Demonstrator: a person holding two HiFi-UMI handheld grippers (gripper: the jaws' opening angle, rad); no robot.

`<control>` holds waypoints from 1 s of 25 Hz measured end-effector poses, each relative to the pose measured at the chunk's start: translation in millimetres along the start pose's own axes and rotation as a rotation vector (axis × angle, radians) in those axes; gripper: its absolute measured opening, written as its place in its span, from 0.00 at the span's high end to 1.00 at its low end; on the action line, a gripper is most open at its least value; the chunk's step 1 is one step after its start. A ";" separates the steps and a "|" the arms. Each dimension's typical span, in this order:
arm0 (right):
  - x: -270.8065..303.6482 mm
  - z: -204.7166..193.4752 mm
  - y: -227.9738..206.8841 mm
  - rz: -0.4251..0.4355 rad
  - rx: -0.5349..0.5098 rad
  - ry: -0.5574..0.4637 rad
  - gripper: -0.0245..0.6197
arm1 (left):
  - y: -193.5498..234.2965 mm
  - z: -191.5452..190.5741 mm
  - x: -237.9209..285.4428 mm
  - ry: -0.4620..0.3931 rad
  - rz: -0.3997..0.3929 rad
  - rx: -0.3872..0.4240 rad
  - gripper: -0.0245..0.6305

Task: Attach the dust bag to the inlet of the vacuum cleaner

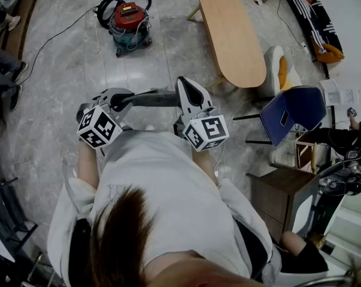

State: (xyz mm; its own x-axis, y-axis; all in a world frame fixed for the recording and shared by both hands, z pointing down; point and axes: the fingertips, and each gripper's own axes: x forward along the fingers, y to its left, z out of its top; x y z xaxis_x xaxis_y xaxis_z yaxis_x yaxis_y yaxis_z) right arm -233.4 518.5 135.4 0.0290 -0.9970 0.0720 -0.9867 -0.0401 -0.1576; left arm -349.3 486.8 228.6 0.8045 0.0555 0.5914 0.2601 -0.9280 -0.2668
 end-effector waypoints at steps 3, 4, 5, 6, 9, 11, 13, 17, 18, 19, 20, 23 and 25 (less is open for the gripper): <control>-3.8 0.6 -2.2 0.000 -0.004 0.004 0.96 | -1.6 3.2 1.6 0.000 0.001 -0.001 0.91; -5.1 0.2 -3.0 0.000 -0.006 0.006 0.96 | -2.3 4.0 2.3 -0.001 0.002 -0.002 0.91; -6.5 -0.4 -3.6 0.002 -0.007 0.007 0.96 | -3.2 4.6 3.2 -0.003 0.004 -0.003 0.91; -7.8 -1.2 -4.3 0.003 -0.008 0.008 0.96 | -4.1 5.0 4.1 -0.004 0.005 -0.005 0.90; -9.9 -2.6 -6.9 0.007 -0.013 0.012 0.96 | -5.7 5.6 7.6 -0.005 0.005 -0.009 0.91; -9.5 -3.1 -8.8 0.010 -0.018 0.017 0.96 | -6.0 6.3 10.0 -0.005 0.002 -0.009 0.90; -10.4 -3.9 -10.0 0.011 -0.023 0.023 0.96 | -7.5 7.0 11.8 -0.004 0.002 -0.010 0.91; -17.0 -3.9 -14.1 0.009 -0.017 0.014 0.96 | -11.0 8.3 14.9 0.000 0.004 -0.014 0.90; -17.2 -3.2 -15.2 0.010 -0.013 0.006 0.96 | -10.3 8.0 15.6 0.000 0.003 -0.016 0.91; -16.3 -2.8 -16.6 0.010 -0.009 0.000 0.96 | -8.6 7.3 16.5 0.000 0.003 -0.017 0.90; -14.3 -2.7 -18.6 0.008 -0.006 -0.003 0.96 | -6.2 6.5 17.6 0.001 0.003 -0.019 0.90; -5.0 -3.6 -25.9 -0.003 0.005 0.006 0.96 | 3.3 4.2 21.4 0.002 -0.001 -0.025 0.90; 2.7 -6.0 -30.6 -0.007 0.014 0.014 0.96 | 9.9 1.5 25.5 0.003 -0.008 -0.028 0.91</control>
State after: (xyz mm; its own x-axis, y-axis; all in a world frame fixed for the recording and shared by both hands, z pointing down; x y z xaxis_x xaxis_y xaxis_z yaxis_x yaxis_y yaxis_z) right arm -204.1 517.4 146.3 0.0332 -0.9957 0.0865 -0.9841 -0.0477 -0.1713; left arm -325.4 479.6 239.8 0.8010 0.0619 0.5954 0.2513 -0.9375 -0.2406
